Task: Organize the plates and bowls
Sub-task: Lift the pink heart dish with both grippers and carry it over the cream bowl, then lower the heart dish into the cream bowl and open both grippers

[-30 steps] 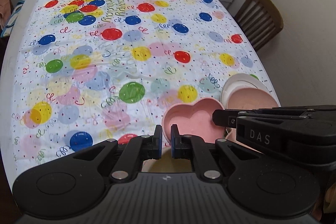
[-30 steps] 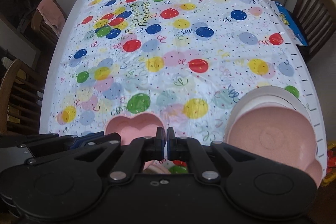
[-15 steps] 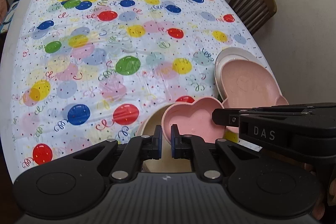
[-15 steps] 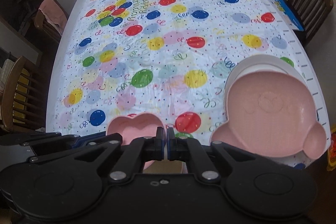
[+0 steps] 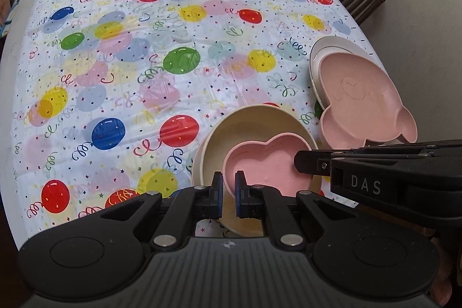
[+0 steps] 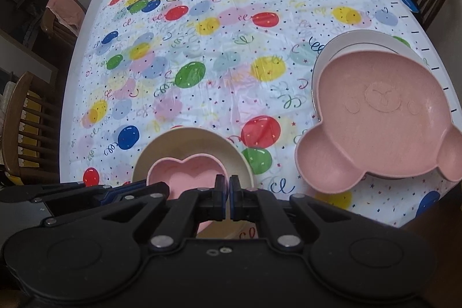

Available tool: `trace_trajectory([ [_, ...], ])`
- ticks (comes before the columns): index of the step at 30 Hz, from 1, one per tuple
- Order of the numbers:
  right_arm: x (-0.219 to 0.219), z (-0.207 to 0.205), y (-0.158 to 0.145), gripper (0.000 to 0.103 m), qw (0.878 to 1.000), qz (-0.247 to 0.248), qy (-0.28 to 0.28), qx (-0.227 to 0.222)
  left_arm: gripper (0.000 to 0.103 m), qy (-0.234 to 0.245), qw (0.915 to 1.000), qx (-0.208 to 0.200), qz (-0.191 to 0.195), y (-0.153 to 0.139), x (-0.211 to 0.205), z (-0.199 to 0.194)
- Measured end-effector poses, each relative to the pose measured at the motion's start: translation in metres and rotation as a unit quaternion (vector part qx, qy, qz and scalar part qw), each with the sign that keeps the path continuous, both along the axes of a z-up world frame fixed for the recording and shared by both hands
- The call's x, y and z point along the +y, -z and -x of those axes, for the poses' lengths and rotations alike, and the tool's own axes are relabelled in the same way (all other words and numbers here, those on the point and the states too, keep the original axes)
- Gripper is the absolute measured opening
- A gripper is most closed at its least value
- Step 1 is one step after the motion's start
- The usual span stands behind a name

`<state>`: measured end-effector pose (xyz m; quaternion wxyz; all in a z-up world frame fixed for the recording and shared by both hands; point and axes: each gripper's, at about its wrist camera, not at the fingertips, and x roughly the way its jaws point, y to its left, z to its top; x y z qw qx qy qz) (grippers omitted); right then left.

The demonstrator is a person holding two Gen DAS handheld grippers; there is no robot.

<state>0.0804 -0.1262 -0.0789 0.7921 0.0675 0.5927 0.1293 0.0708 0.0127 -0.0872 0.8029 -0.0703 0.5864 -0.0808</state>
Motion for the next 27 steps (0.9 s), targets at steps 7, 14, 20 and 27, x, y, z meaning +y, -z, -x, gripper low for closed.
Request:
trace_trajectory([
  [7, 0.0019, -0.0016, 0.0094, 0.003, 1.0, 0.005, 0.004, 0.009, 0.007, 0.006, 1.0, 0.001, -0.003, 0.0036, -0.0011, -0.0011],
  [14, 0.0033, -0.0031, 0.0101, 0.013, 1.0, 0.005, 0.006, 0.009, 0.007, 0.011, 0.9999, 0.002, -0.003, 0.0038, -0.0014, -0.0011],
  [20, 0.0055, -0.0013, 0.0062, 0.018, 1.0, 0.003, 0.003, 0.004, 0.007, 0.015, 0.9999, -0.002, 0.0, 0.0028, 0.0014, 0.0002],
  [27, 0.0061, -0.0004, 0.0018, 0.028, 1.0, 0.007, 0.002, -0.004, 0.007, 0.023, 0.9997, -0.01, 0.004, -0.0018, 0.0038, 0.0037],
])
